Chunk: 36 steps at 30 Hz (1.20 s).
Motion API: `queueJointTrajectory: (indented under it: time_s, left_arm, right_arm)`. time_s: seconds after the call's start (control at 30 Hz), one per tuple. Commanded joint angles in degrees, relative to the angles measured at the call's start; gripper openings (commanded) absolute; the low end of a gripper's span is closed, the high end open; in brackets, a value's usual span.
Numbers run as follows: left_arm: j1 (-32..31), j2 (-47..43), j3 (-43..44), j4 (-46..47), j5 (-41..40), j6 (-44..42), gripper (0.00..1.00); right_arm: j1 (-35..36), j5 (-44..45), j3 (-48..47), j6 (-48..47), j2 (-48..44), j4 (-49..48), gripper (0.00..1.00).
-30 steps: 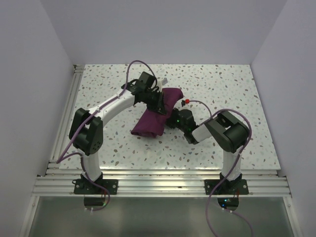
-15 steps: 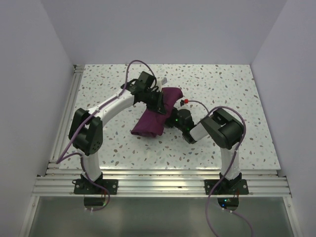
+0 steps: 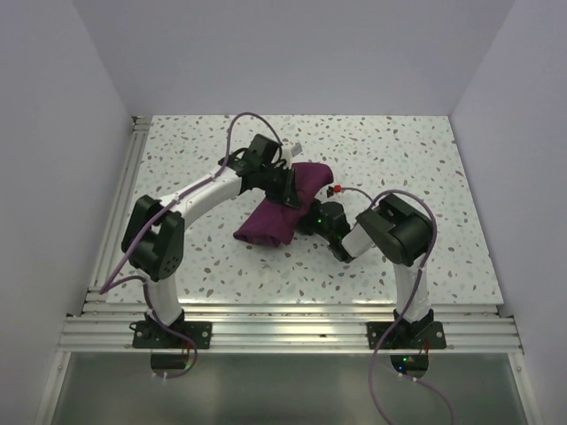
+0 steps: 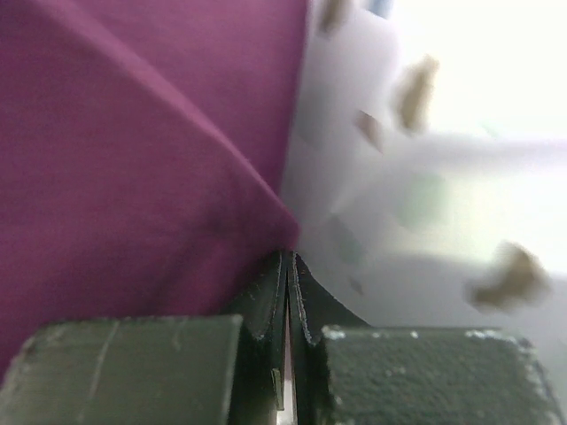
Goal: Prepare the surgical pack
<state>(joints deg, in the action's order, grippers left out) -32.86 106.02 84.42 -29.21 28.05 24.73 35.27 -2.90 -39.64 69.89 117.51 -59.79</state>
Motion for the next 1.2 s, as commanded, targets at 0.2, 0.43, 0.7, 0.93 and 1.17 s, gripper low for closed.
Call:
queueJointTrajectory:
  time_s: [0.2, 0.43, 0.7, 0.93, 1.17]
  left_arm:
    - [-1.4, 0.7, -3.5, 9.3, 3.1, 1.2, 0.00]
    - [-3.9, 1.4, -6.0, 12.3, -2.3, 1.7, 0.00]
    - [-10.0, 1.0, -10.1, 17.3, -15.4, 3.2, 0.00]
    - [-17.0, 2.1, -14.9, 23.8, -29.8, 3.7, 0.00]
    - [-22.1, 3.5, -16.1, 26.7, -37.2, 3.0, 0.00]
  right_arm:
    - [0.2, 5.7, 6.9, 4.4, -5.5, 6.8, 0.00]
    - [0.2, 11.0, 14.7, 5.6, -16.2, 17.7, 0.00]
    - [-0.5, 24.4, 14.2, 1.7, -42.2, 58.1, 0.00]
    - [-9.3, 29.7, 9.8, -9.1, -54.8, 71.7, 0.00]
    - [-13.6, 26.5, 4.8, -18.2, -56.9, 74.8, 0.17]
